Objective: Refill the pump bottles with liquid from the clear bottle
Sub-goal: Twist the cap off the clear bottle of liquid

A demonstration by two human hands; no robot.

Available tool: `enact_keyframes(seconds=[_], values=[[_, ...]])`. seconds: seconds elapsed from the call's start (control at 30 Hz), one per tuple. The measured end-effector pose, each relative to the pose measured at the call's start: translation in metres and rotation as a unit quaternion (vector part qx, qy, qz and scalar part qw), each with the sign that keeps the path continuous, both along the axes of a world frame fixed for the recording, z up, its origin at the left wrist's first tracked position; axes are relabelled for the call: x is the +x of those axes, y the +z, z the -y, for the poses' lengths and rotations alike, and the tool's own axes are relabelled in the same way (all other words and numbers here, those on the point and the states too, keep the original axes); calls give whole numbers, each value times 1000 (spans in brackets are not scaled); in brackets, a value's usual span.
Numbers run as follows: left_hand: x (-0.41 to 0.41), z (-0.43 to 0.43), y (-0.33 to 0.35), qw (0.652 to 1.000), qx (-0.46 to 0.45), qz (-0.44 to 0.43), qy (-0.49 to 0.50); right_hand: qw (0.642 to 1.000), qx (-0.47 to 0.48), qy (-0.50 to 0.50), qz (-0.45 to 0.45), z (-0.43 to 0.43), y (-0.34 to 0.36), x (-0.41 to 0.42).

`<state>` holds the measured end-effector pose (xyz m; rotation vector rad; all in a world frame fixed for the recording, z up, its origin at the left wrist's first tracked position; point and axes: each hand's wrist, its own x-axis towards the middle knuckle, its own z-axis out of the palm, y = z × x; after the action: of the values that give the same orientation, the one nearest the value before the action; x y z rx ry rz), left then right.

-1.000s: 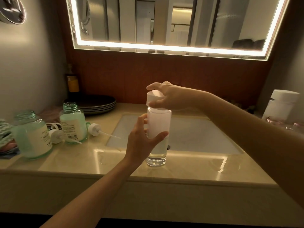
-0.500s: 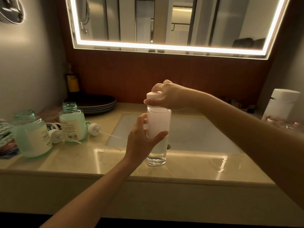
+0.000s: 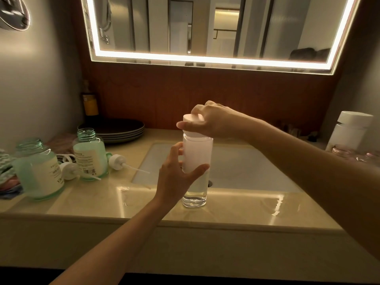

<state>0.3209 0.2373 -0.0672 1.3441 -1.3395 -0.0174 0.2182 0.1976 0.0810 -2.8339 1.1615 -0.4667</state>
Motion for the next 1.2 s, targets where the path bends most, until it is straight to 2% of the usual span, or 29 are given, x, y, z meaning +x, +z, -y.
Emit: enact_keyframes(seconds=[0.17,0.23,0.3,0.4,0.47,0.63,0.7,0.77,0.83,0.93,1.0,1.1,1.2], values=[[0,0,0,1000,0,-4,-1,991,99,77,38,1,-2,-5],[-1,0,0,1000,2,-5,2,990,107,77,40,1,0,-7],[-1,0,0,1000,1,-3,5,994,89,42,40,2,1,-5],[-1,-1,1,1000,1,-6,5,1000,6,-16,4,1,-3,1],[-1,-1,1,1000,4,-7,5,1000,-16,-16,-6,2,-8,3],[-1,0,0,1000,2,2,6,986,140,76,44,5,-2,-10],[-1,0,0,1000,3,1,6,984,153,86,37,7,1,-14],[-1,0,0,1000,2,-1,6,992,108,49,31,9,1,-11],[-1,0,-1,1000,1,-3,6,999,18,7,26,9,-2,-6],[0,1,-1,1000,2,1,8,997,-69,11,35,5,-6,-2],[0,1,-1,1000,1,4,9,996,-42,39,63,6,-5,0],[-1,1,-1,1000,-1,3,8,987,83,77,117,8,-3,1],[0,1,-1,1000,-2,1,5,980,128,100,114,7,-1,2]])
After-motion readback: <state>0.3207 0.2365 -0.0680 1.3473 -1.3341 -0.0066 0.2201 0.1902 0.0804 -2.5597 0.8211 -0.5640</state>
